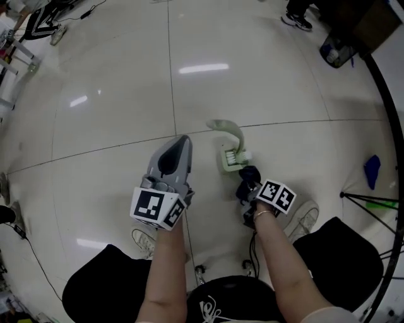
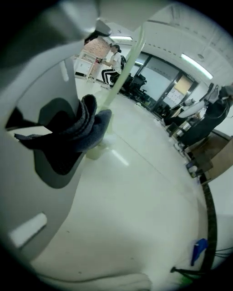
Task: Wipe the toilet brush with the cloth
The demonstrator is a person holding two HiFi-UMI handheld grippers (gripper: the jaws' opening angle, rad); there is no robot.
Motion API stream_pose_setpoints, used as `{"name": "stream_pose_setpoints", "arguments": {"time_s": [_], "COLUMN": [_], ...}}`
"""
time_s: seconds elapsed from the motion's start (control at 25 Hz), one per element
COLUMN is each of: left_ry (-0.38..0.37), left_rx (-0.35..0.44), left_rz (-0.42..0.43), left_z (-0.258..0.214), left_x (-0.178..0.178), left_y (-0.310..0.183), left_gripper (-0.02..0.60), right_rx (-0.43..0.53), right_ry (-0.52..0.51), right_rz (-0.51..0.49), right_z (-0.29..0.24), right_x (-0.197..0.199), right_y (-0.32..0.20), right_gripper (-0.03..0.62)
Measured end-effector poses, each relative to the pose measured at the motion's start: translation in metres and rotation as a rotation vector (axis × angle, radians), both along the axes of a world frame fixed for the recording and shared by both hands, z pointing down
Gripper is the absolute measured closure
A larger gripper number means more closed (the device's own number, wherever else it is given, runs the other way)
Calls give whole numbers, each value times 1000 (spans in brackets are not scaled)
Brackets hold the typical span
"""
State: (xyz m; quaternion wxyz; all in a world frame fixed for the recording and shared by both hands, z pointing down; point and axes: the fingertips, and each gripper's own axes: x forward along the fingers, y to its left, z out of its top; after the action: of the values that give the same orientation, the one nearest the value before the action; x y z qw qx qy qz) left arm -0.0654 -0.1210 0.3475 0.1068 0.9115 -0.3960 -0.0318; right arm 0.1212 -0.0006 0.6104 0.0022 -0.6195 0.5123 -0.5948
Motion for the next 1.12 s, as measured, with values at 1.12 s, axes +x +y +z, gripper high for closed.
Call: {"name": "stream_pose_setpoints", "arguments": {"time_s": [1.12], "left_ry": [1], "left_rx": [45], "left_rz": [183], "left_z": [-74], "left_x": [37], "left_y": [-17], "left_gripper": [575], "right_rx": [682], "right_ry": [-8], "right_rz": [-564], "right_z": [-299], "right_x": [-67], "right_y": [-139], "right_gripper": [533]}}
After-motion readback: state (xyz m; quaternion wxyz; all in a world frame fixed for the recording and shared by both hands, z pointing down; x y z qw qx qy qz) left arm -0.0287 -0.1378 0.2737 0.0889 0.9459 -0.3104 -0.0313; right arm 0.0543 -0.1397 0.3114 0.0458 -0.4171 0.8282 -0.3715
